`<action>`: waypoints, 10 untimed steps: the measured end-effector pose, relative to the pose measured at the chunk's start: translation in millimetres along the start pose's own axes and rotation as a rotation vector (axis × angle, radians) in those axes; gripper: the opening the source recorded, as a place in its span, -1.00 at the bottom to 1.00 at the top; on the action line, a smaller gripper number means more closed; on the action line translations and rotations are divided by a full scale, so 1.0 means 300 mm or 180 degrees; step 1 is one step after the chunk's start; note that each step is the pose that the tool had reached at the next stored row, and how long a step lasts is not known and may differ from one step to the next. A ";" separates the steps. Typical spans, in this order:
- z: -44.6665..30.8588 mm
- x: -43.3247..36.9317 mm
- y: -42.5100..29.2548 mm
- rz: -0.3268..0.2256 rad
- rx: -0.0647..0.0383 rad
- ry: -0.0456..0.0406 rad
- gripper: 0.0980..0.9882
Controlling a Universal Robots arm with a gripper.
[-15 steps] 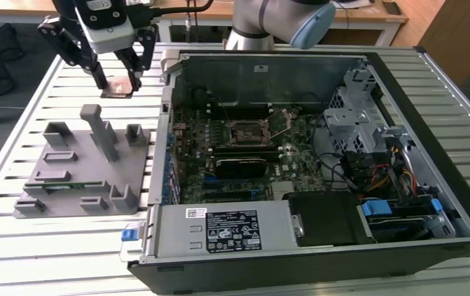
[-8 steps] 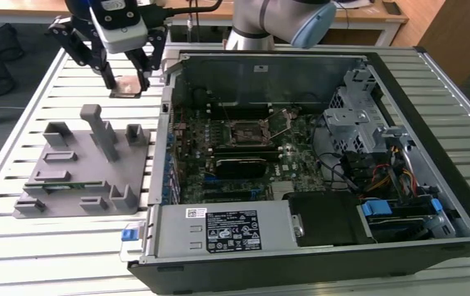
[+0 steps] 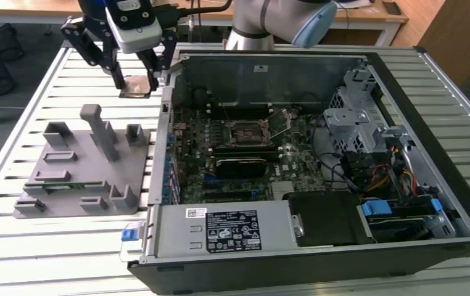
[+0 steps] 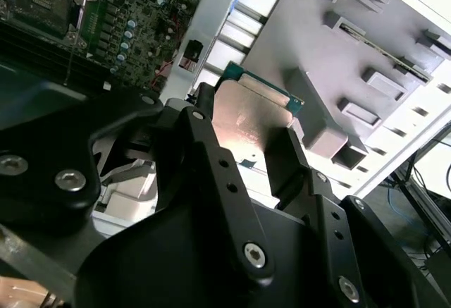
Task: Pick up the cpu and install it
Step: 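Pick up the cpu and move it towards the insertion slot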
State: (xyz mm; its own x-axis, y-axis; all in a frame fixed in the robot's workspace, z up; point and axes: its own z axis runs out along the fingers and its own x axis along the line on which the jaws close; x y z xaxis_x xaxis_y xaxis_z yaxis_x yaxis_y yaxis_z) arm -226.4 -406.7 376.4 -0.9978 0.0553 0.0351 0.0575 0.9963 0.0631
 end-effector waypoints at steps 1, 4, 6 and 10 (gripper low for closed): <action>0.000 -0.005 0.000 0.0000 0.0000 0.0000 -0.02; -0.001 -0.023 0.001 -0.0001 0.0000 0.0001 -0.02; -0.001 -0.037 0.002 -0.0002 0.0000 0.0001 -0.02; -0.002 -0.068 0.005 -0.0003 0.0000 0.0002 -0.02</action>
State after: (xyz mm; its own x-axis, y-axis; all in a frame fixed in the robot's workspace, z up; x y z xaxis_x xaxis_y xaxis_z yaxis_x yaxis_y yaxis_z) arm -205.9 -406.4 376.5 -0.9979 0.0544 0.0356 0.0566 0.9964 0.0630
